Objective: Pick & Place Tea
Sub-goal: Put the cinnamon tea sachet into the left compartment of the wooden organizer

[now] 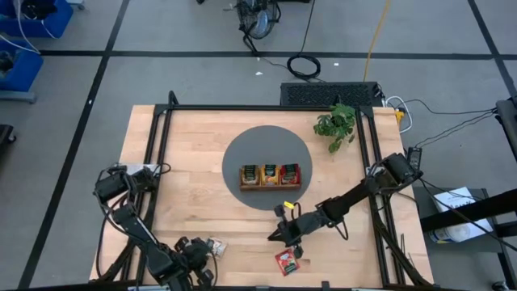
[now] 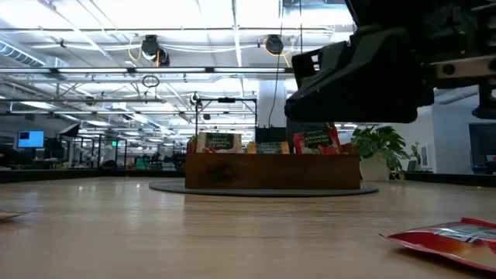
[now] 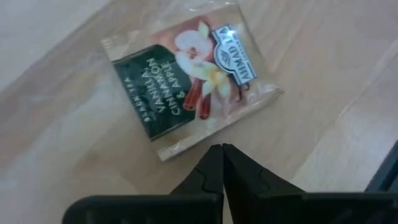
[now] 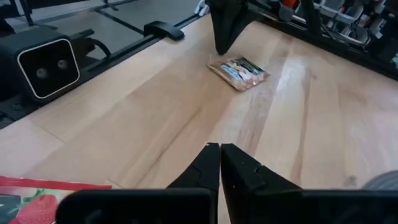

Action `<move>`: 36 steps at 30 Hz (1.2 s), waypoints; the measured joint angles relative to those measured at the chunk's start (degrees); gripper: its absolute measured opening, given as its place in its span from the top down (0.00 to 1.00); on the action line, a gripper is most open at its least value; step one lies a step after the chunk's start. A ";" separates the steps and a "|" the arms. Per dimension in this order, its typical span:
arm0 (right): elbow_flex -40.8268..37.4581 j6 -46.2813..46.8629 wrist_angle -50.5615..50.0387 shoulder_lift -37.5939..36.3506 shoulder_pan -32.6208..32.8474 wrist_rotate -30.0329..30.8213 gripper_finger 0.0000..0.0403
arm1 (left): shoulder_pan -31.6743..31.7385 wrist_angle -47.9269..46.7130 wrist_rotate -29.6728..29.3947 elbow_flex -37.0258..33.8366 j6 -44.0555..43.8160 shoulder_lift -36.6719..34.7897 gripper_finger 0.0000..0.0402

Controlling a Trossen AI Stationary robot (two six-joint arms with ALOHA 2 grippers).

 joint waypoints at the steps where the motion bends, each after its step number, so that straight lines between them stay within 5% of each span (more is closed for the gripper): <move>1: -0.01 0.44 -0.08 -0.01 0.00 0.00 0.99 | 0.09 -1.26 0.24 0.12 -0.62 0.00 0.97; 9: -0.07 1.36 -0.91 0.04 0.00 0.00 0.99 | 3.69 -9.80 0.47 -0.02 2.19 -0.11 0.97; 21: -0.07 2.68 2.15 0.04 -0.21 -0.03 0.98 | 11.57 -6.79 -1.73 0.10 16.75 0.11 0.97; 27: -0.07 6.14 1.76 0.04 -1.90 -5.41 0.98 | 8.44 -9.28 1.42 1.93 12.68 -0.98 0.97; 36: -0.07 7.22 1.18 0.04 -2.29 -5.81 0.98 | 5.43 -4.81 7.96 2.84 7.32 1.63 0.98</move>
